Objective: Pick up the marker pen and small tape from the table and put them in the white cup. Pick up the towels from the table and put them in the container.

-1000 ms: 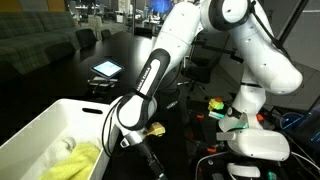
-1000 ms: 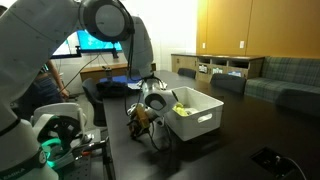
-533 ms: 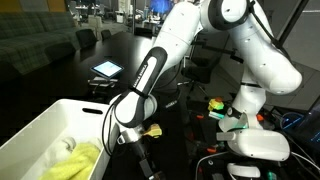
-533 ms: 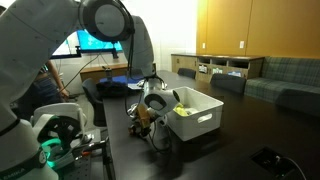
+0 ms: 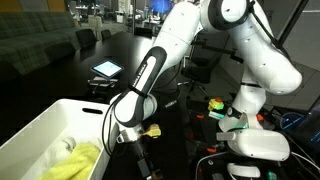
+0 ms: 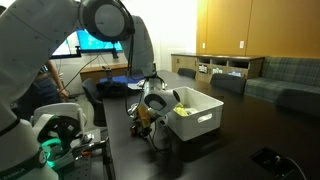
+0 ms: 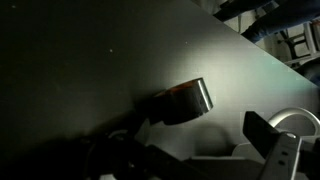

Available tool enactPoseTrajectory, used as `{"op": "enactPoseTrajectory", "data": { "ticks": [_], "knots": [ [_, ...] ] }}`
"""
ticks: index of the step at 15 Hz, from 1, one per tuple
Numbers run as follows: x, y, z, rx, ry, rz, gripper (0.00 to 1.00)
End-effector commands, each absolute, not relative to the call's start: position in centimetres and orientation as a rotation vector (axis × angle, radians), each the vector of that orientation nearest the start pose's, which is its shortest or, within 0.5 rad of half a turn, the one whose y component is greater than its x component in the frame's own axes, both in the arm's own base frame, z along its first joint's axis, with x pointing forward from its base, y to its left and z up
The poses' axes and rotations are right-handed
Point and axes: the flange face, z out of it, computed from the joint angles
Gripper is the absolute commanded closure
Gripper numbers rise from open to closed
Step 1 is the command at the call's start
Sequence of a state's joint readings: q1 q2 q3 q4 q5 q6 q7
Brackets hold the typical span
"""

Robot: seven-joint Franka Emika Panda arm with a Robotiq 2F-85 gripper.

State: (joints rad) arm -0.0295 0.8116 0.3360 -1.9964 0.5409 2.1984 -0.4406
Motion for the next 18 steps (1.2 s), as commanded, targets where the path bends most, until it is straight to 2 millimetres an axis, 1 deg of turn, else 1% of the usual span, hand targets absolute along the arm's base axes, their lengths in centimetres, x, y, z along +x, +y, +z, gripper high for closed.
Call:
{"op": "enactPoseTrajectory", "data": {
  "ticks": [1,2,8,9,10,11,13,16,18],
  "knots": [
    [49.2,18.9,3.6,-2.458,-0.313,0.667,0.0],
    [47.4,18.9,4.3,-2.488,-0.322,0.678,0.0],
    [45.9,18.4,4.1,-2.596,-0.283,0.8,0.0],
    [45.7,19.7,4.0,-2.602,-0.279,0.805,0.0],
    [45.5,19.8,4.0,-2.608,-0.274,0.815,0.18],
    [45.4,20.0,4.0,-2.615,-0.253,0.82,0.27],
    [45.5,20.6,4.1,-2.636,-0.218,0.82,0.41],
    [45.6,21.0,4.1,-2.656,-0.145,0.817,0.66],
    [45.7,21.1,4.1,-2.667,-0.105,0.808,0.78]
  ]
}}
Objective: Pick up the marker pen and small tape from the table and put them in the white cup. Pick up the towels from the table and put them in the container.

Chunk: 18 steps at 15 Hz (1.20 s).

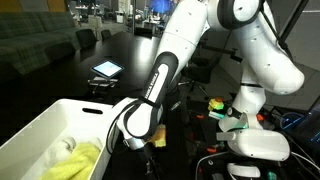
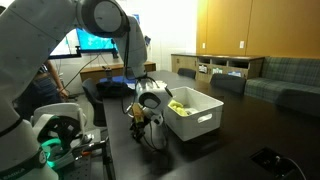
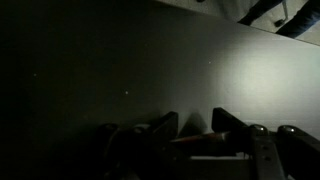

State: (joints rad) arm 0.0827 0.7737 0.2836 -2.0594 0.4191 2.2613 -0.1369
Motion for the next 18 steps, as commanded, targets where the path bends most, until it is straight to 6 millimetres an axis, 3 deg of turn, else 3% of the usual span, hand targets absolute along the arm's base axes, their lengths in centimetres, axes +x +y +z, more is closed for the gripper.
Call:
{"op": "enactPoseTrajectory", "data": {
  "ticks": [1,3,12,13,14,15,18],
  "knots": [
    [45.7,21.2,4.2,-2.67,-0.088,0.803,0.86],
    [45.9,21.2,4.2,-2.677,-0.055,0.79,1.0],
    [47.3,21.3,4.8,-2.714,0.205,0.591,1.0],
    [45.3,20.0,6.5,-2.726,0.283,0.542,1.0],
    [45.3,19.6,6.8,-2.727,0.344,0.499,1.0],
    [43.7,19.6,7.1,-2.741,0.389,0.448,1.0],
    [41.5,18.4,7.9,-2.757,0.515,0.323,1.0]
  ]
}}
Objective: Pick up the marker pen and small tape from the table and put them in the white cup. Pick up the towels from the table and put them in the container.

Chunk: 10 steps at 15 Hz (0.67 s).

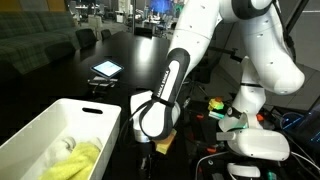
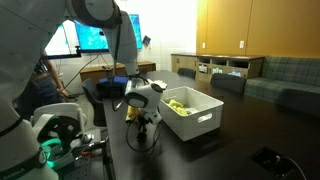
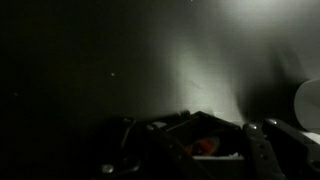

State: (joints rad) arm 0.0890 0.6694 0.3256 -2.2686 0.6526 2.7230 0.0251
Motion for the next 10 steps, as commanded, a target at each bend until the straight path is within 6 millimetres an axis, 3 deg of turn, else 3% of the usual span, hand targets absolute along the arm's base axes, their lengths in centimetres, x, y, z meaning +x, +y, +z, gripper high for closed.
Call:
{"op": "enactPoseTrajectory", "data": {
  "ticks": [1,6,10],
  "knots": [
    [40.8,18.0,8.5,-2.767,0.541,0.291,1.0],
    [37.8,16.4,12.6,-2.819,0.639,0.134,1.0],
    [35.0,16.9,16.8,-2.862,0.65,0.071,1.0]
  ]
}}
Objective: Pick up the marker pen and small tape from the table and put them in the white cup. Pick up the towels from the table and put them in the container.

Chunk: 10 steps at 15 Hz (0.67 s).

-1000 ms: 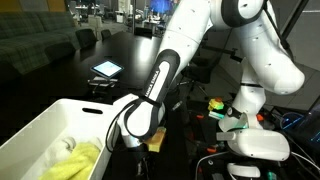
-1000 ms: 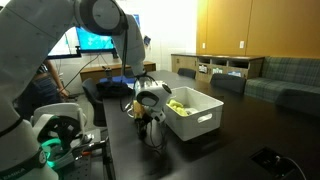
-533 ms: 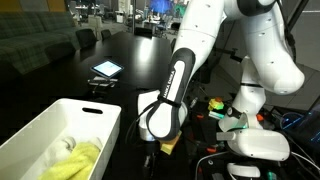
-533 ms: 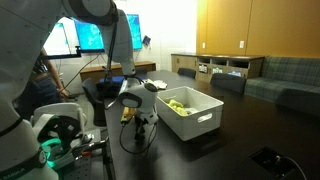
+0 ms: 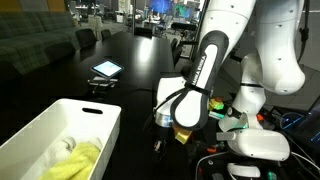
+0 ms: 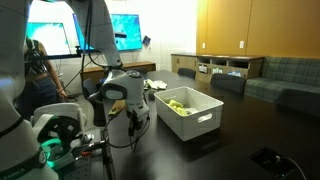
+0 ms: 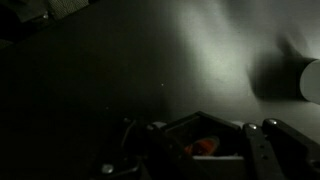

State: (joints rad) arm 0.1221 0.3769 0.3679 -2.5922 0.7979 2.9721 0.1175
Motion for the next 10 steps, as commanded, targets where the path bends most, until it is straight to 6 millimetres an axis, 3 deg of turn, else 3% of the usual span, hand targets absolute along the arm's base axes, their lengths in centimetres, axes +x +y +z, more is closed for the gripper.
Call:
{"op": "enactPoseTrajectory", "data": {
  "ticks": [1,5,6,8,10],
  "knots": [
    [34.5,17.1,17.7,-2.878,0.637,0.06,1.0],
    [33.2,17.8,21.0,-2.984,0.489,0.023,1.0],
    [34.9,18.5,21.4,-3.012,0.426,0.018,1.0],
    [34.8,18.6,23.5,-3.088,0.258,-0.001,1.0],
    [36.4,19.3,26.0,-3.184,0.123,-0.04,1.0]
  ]
}}
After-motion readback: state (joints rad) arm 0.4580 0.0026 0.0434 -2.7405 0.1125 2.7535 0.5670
